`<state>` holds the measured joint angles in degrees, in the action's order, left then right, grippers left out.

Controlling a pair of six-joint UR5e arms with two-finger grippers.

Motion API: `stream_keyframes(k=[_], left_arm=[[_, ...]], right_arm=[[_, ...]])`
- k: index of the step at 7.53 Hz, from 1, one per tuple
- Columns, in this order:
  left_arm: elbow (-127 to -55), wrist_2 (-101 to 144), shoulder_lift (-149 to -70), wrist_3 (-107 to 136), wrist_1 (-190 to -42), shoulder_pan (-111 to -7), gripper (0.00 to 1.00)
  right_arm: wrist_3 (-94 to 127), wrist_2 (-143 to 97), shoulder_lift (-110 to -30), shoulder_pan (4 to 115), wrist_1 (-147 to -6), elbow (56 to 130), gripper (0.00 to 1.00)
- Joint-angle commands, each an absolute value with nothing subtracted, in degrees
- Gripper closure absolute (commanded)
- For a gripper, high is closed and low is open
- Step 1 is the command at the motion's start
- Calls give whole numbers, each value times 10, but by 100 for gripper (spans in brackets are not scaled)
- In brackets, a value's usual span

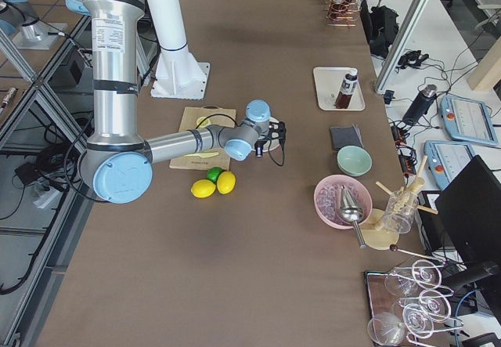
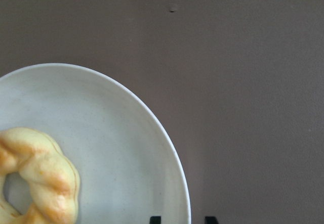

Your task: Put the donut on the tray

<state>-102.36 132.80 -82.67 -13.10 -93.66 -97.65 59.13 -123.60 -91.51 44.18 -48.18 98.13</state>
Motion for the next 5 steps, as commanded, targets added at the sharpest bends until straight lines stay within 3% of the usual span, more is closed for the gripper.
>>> stream_keyframes(k=[1,3,4,5], left_arm=[[-1022,1328,-827,-131,-937,-976,2],[-1026,1328,-827,-131,-933,-976,2],[-1027,1328,-827,-131,-933,-976,2],[-1027,1328,-827,-131,-933,-976,2]], right_arm=[[592,-1229,-917,435,-480,980,59],[592,-1224,-917,432,-481,980,63],[592,-1224,-917,432,-481,980,100],[592,-1225,-917,432,-480,980,100]])
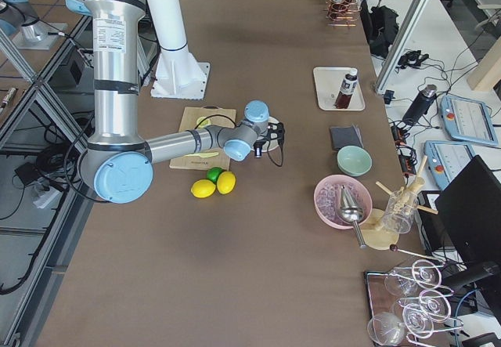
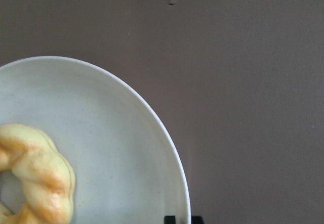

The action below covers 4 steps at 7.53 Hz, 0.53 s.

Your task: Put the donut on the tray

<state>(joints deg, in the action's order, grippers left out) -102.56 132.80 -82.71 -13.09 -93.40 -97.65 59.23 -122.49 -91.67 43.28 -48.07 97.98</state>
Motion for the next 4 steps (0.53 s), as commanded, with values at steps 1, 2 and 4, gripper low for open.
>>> stream_keyframes(k=[1,2,4], left_arm=[[-1026,1328,-827,-131,-932,-976,2],[-1024,1328,-827,-129,-930,-976,2],[-1024,1328,-830,-129,-929,-977,2]], right_arm=[[593,-1227,-913,432,-480,983,100],[593,-1231,-910,432,-480,985,100],[593,-1276,-908,449,-480,1020,100]])
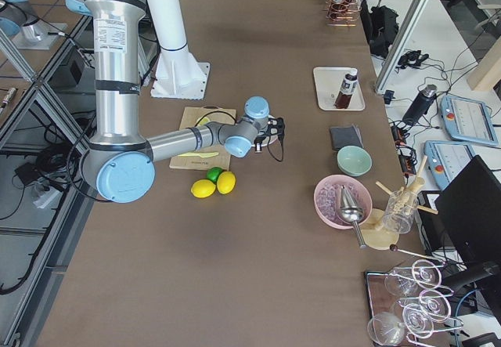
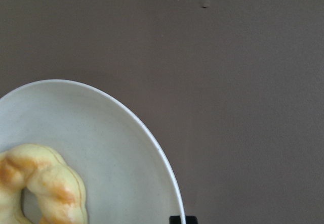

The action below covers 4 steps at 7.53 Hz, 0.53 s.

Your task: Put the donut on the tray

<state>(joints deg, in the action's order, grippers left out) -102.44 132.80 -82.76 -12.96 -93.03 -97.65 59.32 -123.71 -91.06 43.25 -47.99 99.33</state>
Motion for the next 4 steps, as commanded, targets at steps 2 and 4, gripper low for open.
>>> stream_keyframes(k=[2,4], left_arm=[[-1024,1328,-830,-130,-929,-977,2],[-1027,1405,-830,-124,-931,-977,2]], right_arm=[[602,-1335,-879,494,-485,1031,100],[678,-1335,-798,495,-512,1027,100]])
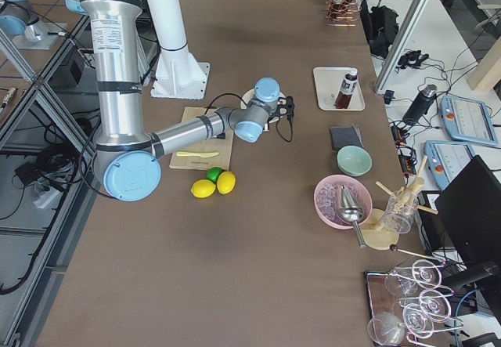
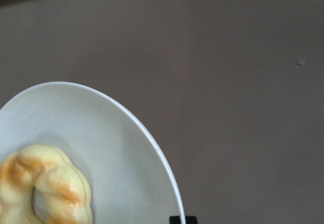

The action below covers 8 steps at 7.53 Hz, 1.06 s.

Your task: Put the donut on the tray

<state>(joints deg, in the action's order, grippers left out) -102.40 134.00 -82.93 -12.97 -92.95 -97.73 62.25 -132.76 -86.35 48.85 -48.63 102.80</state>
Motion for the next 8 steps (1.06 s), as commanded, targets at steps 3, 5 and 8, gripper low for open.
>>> stream_keyframes(k=[3,5,8], left_arm=[[-1041,1441,-882,19,-951,-926,2],[-1048,1441,-952,219,-1014,-821,2],[-1046,1434,-1016,514,-1180,-697,2]], right_arm=[[739,-1245,-631,422,-668,1022,100],[741,-1196,-594,393,-706,1022,100],[763,-1162,-578,363,-707,1024,100]])
